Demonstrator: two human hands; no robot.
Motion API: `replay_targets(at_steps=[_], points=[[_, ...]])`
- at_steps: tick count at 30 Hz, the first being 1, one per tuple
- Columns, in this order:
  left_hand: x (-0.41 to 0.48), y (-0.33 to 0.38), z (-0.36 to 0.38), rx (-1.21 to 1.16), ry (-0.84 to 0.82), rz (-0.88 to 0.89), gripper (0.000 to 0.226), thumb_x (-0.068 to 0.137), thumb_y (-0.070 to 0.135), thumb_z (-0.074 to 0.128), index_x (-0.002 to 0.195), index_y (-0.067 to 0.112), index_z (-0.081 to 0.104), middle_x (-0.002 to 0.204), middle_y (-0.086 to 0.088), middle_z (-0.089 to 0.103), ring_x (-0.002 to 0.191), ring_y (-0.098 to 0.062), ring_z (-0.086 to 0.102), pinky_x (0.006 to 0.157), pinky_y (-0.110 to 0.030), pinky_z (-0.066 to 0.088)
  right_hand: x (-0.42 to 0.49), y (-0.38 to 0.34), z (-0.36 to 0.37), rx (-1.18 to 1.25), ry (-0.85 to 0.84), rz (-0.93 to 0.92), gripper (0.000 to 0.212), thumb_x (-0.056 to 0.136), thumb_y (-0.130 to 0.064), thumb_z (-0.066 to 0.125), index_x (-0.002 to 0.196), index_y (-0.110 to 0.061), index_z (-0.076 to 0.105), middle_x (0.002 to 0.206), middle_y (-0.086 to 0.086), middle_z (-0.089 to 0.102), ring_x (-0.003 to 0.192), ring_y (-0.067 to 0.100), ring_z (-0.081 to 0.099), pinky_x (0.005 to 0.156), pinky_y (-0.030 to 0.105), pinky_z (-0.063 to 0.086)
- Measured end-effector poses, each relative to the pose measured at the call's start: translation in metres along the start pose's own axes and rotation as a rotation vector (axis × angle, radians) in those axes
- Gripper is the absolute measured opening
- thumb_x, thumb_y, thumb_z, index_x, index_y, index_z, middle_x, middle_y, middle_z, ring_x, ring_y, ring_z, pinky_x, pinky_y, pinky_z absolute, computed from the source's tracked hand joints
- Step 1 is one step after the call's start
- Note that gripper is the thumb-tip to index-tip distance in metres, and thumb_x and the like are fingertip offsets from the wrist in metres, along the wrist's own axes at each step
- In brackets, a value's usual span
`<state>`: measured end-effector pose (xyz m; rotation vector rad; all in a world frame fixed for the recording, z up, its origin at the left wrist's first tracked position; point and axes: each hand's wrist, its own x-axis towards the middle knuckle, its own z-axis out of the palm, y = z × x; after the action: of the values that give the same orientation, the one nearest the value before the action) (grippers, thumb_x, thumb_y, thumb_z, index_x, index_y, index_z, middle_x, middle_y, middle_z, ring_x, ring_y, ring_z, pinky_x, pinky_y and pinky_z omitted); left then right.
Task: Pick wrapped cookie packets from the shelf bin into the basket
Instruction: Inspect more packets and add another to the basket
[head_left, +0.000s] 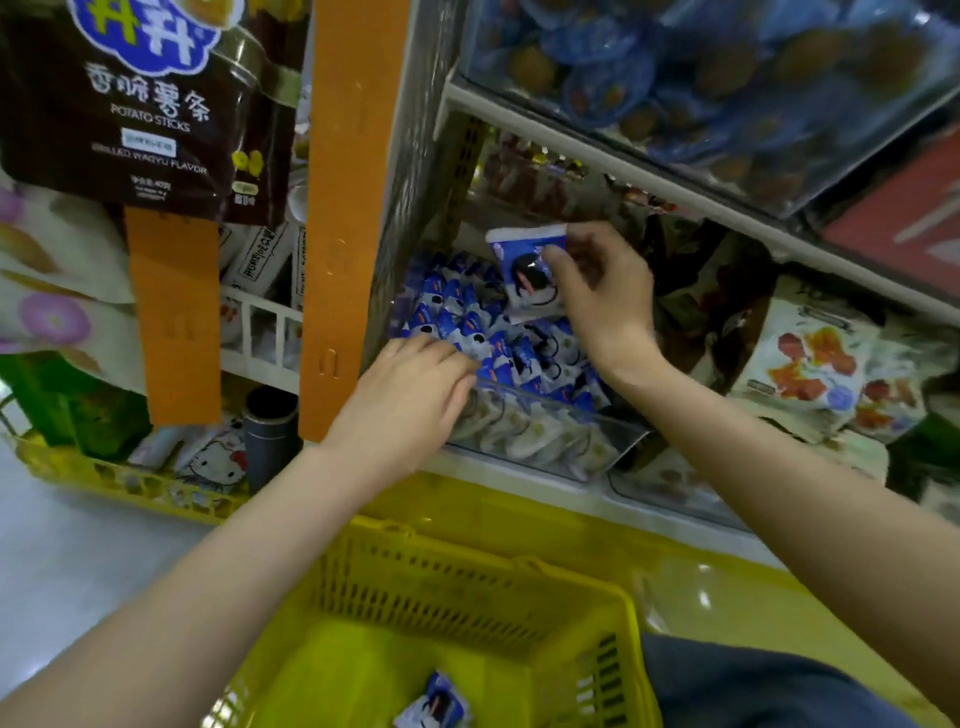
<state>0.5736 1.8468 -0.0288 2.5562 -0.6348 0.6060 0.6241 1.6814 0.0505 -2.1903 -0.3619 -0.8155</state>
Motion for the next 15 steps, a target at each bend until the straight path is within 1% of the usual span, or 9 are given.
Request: replay_targets(at_steps=[3,5,6,8,10,11,13,14,15], points=[[-0.010,0.013,-0.005,-0.128,0.106,-0.037,0.029,0.098,0.022,0.039,0.120,0.012,0.056,0.116,-0.004,0.058,0.113,-0.020,0.046,0.094,-0.030,0.031,-0.033,-0.022,-0.024,0.158,-0.021,-0.023,0.009,0.090,-0.016,0.058,0.098,-0.013,0.060,0.085,-0.009,0.062,0.077,-0.003,0.059,0.069,0.011,0.045],[-0.020,0.025,-0.009,-0.260,0.194,-0.093,0.032,0.098,0.026,0.036,0.118,0.013,0.057,0.112,0.000,0.059,0.110,-0.017,0.048,0.092,-0.029,0.035,-0.053,-0.026,-0.036,0.237,-0.066,0.003,0.008,0.091,-0.017,0.058,0.098,-0.018,0.060,0.086,-0.010,0.062,0.078,-0.002,0.059,0.070,0.013,0.045],[-0.025,0.032,-0.011,-0.354,0.208,-0.132,0.034,0.097,0.031,0.034,0.118,0.016,0.056,0.110,0.004,0.058,0.107,-0.012,0.048,0.088,-0.025,0.037,-0.062,-0.027,-0.039,0.290,-0.100,0.049,0.009,0.091,-0.016,0.057,0.097,-0.020,0.061,0.088,-0.009,0.064,0.080,0.000,0.060,0.072,0.014,0.046],[-0.036,0.043,-0.012,-0.592,0.144,-0.229,0.036,0.095,0.046,0.034,0.113,0.022,0.054,0.106,0.008,0.058,0.100,-0.008,0.051,0.080,-0.020,0.041,-0.082,-0.026,-0.040,0.414,-0.178,0.185,0.013,0.091,-0.013,0.057,0.096,-0.024,0.061,0.090,-0.007,0.067,0.083,0.003,0.063,0.074,0.015,0.048],[-0.042,0.051,-0.011,-0.809,0.023,-0.346,0.039,0.089,0.051,0.039,0.103,0.019,0.055,0.099,-0.001,0.064,0.092,-0.016,0.058,0.078,-0.032,0.047,-0.105,-0.023,-0.034,0.505,-0.264,0.326,0.014,0.091,-0.011,0.055,0.093,-0.023,0.062,0.087,-0.006,0.068,0.079,0.002,0.065,0.071,0.014,0.050],[-0.044,0.053,-0.010,-0.883,-0.023,-0.394,0.034,0.089,0.047,0.044,0.101,0.019,0.058,0.095,-0.003,0.066,0.088,-0.018,0.061,0.077,-0.035,0.049,-0.115,-0.021,-0.030,0.523,-0.302,0.383,0.014,0.091,-0.010,0.054,0.091,-0.022,0.062,0.083,-0.006,0.068,0.075,-0.001,0.064,0.067,0.012,0.049],[-0.048,0.055,-0.007,-0.923,-0.054,-0.448,0.009,0.089,0.032,0.056,0.095,0.028,0.062,0.085,0.006,0.069,0.078,-0.008,0.064,0.070,-0.025,0.051,-0.133,-0.017,-0.023,0.545,-0.356,0.483,0.012,0.093,-0.011,0.051,0.091,-0.018,0.062,0.080,-0.004,0.066,0.067,-0.003,0.061,0.060,0.009,0.046],[-0.050,0.055,-0.006,-0.918,-0.062,-0.466,0.007,0.088,0.025,0.059,0.092,0.029,0.062,0.081,0.008,0.069,0.075,-0.005,0.063,0.067,-0.022,0.050,-0.140,-0.016,-0.020,0.557,-0.375,0.530,0.013,0.094,-0.014,0.049,0.093,-0.015,0.062,0.081,-0.001,0.066,0.067,0.000,0.061,0.059,0.011,0.045],[-0.053,0.055,-0.004,-0.918,-0.076,-0.486,0.008,0.087,0.021,0.060,0.092,0.027,0.063,0.080,0.008,0.069,0.075,-0.006,0.064,0.068,-0.025,0.051,-0.146,-0.014,-0.017,0.568,-0.390,0.574,0.016,0.096,-0.018,0.047,0.094,-0.013,0.062,0.082,0.002,0.066,0.069,0.004,0.060,0.061,0.014,0.047]])
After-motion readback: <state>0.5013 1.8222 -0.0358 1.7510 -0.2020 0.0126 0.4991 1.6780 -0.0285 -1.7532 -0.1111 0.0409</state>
